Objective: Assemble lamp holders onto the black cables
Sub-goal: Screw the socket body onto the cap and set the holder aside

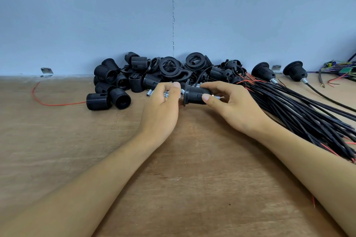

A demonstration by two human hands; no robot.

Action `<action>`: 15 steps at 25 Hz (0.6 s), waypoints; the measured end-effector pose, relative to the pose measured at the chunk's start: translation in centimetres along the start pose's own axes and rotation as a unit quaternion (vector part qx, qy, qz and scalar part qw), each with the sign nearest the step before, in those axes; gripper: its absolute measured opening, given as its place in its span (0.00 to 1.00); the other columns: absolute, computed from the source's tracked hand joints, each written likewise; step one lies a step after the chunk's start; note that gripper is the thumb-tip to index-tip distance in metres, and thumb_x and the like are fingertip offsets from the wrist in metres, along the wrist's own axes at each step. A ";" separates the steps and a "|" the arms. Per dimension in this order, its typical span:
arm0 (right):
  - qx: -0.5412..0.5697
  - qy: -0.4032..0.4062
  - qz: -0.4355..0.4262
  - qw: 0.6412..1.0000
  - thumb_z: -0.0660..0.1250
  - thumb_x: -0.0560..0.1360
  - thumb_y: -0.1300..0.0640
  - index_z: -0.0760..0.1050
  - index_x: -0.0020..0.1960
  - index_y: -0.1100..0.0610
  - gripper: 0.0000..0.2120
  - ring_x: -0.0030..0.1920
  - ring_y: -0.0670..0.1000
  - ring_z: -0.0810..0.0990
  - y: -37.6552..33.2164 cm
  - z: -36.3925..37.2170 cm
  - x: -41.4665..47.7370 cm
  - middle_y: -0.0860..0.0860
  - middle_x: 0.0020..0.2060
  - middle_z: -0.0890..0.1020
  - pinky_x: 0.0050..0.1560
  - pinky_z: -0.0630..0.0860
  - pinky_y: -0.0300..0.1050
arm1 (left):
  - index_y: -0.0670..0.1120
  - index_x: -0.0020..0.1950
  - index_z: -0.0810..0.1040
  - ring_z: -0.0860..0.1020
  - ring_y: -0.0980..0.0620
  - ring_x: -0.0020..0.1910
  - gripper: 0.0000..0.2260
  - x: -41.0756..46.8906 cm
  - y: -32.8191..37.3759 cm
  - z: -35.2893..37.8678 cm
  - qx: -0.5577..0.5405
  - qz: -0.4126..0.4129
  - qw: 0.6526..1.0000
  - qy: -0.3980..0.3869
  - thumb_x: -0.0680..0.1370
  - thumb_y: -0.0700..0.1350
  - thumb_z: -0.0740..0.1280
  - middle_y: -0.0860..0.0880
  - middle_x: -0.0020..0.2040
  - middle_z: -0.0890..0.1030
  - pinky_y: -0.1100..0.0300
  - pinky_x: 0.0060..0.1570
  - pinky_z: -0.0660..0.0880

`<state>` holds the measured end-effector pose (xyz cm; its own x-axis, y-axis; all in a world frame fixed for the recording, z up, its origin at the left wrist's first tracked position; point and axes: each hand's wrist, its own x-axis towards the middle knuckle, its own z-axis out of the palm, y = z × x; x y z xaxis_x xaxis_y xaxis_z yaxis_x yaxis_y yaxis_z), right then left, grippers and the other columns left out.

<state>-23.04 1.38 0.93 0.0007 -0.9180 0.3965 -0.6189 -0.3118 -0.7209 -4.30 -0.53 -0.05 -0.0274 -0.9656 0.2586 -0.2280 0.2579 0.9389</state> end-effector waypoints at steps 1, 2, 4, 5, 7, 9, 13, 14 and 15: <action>0.000 -0.008 -0.005 1.000 0.69 0.79 0.55 0.81 0.61 0.47 0.12 0.53 0.38 0.80 -0.1 0.1 -0.1 0.38 0.51 0.84 0.55 0.72 0.30 | 0.57 0.52 0.78 0.81 0.64 0.49 0.10 0.2 -0.1 0.0 -0.034 -0.013 0.999 -0.006 0.83 0.59 0.59 0.56 0.49 0.85 0.62 0.56 0.76; -0.003 -0.016 -0.011 1.000 0.70 0.78 0.55 0.81 0.61 0.47 0.12 0.53 0.37 0.80 -0.1 0.2 -0.1 0.38 0.50 0.84 0.55 0.72 0.29 | 0.58 0.53 0.78 0.81 0.58 0.55 0.10 0.4 -0.1 -0.1 -0.066 -0.022 0.998 -0.010 0.83 0.59 0.60 0.55 0.52 0.85 0.53 0.62 0.76; -0.015 -0.024 -0.017 0.999 0.71 0.78 0.55 0.81 0.61 0.45 0.13 0.52 0.36 0.80 -0.1 0.4 -0.1 0.38 0.50 0.84 0.55 0.72 0.30 | 0.57 0.54 0.78 0.81 0.54 0.60 0.11 0.6 0.2 -0.2 -0.109 -0.017 0.994 -0.008 0.80 0.60 0.60 0.55 0.54 0.85 0.46 0.67 0.73; -0.020 -0.022 -0.015 0.999 0.71 0.77 0.54 0.81 0.61 0.45 0.13 0.53 0.37 0.80 0.0 0.4 -0.1 0.38 0.50 0.84 0.57 0.73 0.32 | 0.57 0.55 0.78 0.81 0.55 0.61 0.12 0.6 0.4 -0.3 -0.119 -0.006 0.993 -0.007 0.79 0.60 0.60 0.55 0.53 0.86 0.46 0.68 0.72; -0.022 -0.004 -0.003 1.000 0.70 0.78 0.54 0.81 0.62 0.46 0.13 0.54 0.38 0.81 0.2 0.3 0.1 0.40 0.51 0.84 0.61 0.74 0.37 | 0.54 0.56 0.78 0.80 0.57 0.61 0.15 0.4 0.6 -0.3 -0.114 0.021 0.993 -0.006 0.79 0.60 0.58 0.56 0.51 0.87 0.46 0.69 0.72; -0.013 0.018 0.011 1.000 0.70 0.78 0.55 0.81 0.62 0.47 0.13 0.55 0.40 0.81 0.5 0.0 0.3 0.40 0.52 0.84 0.62 0.74 0.40 | 0.52 0.56 0.78 0.80 0.56 0.61 0.16 0.2 0.7 -0.3 -0.093 0.041 0.995 -0.007 0.80 0.60 0.57 0.56 0.48 0.87 0.47 0.68 0.72; 0.021 0.029 0.023 0.999 0.69 0.79 0.55 0.80 0.63 0.49 0.13 0.56 0.40 0.81 0.6 -0.3 0.4 0.40 0.53 0.84 0.62 0.75 0.42 | 0.55 0.54 0.78 0.79 0.69 0.54 0.16 0.0 0.2 -0.2 -0.040 0.006 0.999 -0.016 0.85 0.61 0.54 0.60 0.43 0.87 0.60 0.63 0.70; 0.027 0.021 0.020 0.999 0.69 0.79 0.55 0.81 0.63 0.48 0.13 0.56 0.39 0.81 0.6 -0.3 0.3 0.40 0.52 0.84 0.62 0.75 0.41 | 0.57 0.53 0.78 0.80 0.69 0.52 0.16 0.0 0.1 -0.2 -0.036 -0.005 0.999 -0.022 0.85 0.61 0.54 0.60 0.43 0.87 0.60 0.63 0.70; 0.033 0.011 0.014 0.999 0.69 0.79 0.55 0.81 0.62 0.47 0.12 0.56 0.39 0.81 0.5 -0.3 0.3 0.40 0.52 0.85 0.62 0.75 0.41 | 0.58 0.51 0.78 0.81 0.69 0.50 0.15 0.1 0.0 -0.2 -0.040 -0.010 0.999 -0.028 0.85 0.61 0.55 0.60 0.44 0.87 0.58 0.64 0.72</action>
<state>-23.57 1.07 0.86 -0.0338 -0.9215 0.3869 -0.5651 -0.3016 -0.7679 -4.16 -0.58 0.02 -0.0789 -0.9705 0.2278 -0.1513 0.2375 0.9595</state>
